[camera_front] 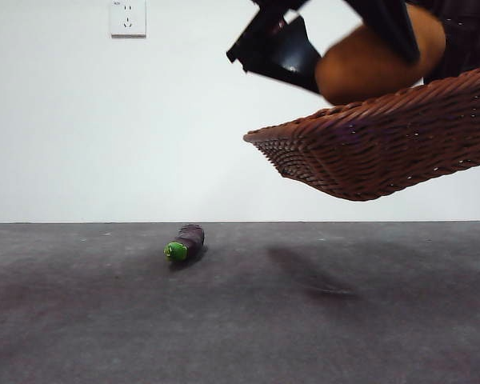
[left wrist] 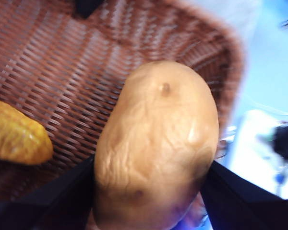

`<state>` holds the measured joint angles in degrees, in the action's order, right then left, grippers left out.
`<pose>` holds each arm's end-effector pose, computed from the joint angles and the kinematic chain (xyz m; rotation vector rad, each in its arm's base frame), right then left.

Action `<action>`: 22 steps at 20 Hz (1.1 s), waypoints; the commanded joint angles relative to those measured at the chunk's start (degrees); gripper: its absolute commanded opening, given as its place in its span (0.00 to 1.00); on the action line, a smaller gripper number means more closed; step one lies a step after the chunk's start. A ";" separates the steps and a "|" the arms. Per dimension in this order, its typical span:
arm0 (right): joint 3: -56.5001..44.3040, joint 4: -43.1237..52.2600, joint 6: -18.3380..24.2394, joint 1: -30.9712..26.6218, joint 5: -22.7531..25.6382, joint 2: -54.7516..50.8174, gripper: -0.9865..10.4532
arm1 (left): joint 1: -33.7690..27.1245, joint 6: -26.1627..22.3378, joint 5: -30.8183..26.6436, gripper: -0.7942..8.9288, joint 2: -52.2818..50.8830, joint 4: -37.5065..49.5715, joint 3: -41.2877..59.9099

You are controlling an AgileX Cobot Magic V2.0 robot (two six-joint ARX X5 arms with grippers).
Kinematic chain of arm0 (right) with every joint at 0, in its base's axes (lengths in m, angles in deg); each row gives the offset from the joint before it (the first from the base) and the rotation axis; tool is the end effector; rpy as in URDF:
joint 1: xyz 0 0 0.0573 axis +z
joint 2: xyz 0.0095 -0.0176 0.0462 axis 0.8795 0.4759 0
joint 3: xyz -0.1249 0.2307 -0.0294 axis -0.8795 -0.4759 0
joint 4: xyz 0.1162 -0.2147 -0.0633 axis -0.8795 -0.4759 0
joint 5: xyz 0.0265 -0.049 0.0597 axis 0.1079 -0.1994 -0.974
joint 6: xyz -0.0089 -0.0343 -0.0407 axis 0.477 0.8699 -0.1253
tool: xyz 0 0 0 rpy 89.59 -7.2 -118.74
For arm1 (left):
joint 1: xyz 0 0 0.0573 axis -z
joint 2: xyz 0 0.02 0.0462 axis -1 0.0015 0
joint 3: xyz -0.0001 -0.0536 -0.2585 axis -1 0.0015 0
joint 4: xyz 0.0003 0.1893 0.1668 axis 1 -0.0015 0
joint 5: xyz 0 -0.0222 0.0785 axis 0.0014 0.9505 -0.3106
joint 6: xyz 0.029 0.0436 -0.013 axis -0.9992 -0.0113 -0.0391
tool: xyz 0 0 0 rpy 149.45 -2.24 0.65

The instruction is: Help me put the vegetables on the table into the basket

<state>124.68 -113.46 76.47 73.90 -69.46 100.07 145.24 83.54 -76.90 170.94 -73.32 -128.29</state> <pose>0.3004 0.0722 0.3180 0.0391 1.3382 0.3503 0.1967 -0.2938 0.2947 0.2192 0.8050 -1.0500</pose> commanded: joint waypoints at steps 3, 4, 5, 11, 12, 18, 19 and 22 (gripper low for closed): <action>-0.26 1.51 -1.07 1.97 -0.94 0.33 0.08 | 0.22 1.49 -0.96 0.50 1.53 0.26 0.17; -0.26 1.68 -1.18 2.03 -1.22 0.33 0.08 | 0.22 1.51 -0.96 0.61 1.53 0.33 0.17; -0.26 1.75 -1.22 2.03 -1.18 0.33 0.08 | 0.22 1.53 -0.96 0.65 1.53 0.37 0.17; -0.26 2.27 -0.76 1.44 0.50 0.33 0.08 | -1.90 1.44 -0.98 0.67 0.28 -1.27 -0.98; -0.26 2.23 -0.59 0.83 0.66 0.33 0.08 | -2.95 1.46 -1.36 0.67 0.13 -3.23 -2.43; -0.26 1.77 0.31 -2.62 0.59 0.33 0.08 | -11.69 0.85 -15.85 0.67 0.17 -10.82 -7.65; -0.26 1.36 0.96 -2.95 0.61 0.33 0.08 | -13.68 1.07 -17.00 0.67 0.37 -10.73 -7.65; -0.26 1.40 1.64 -3.34 0.81 0.33 0.08 | -19.30 1.53 -17.18 0.67 1.84 -10.36 -7.65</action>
<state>124.68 -112.32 77.48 70.56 -68.26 100.07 126.10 84.72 -94.12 171.93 -84.01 -136.22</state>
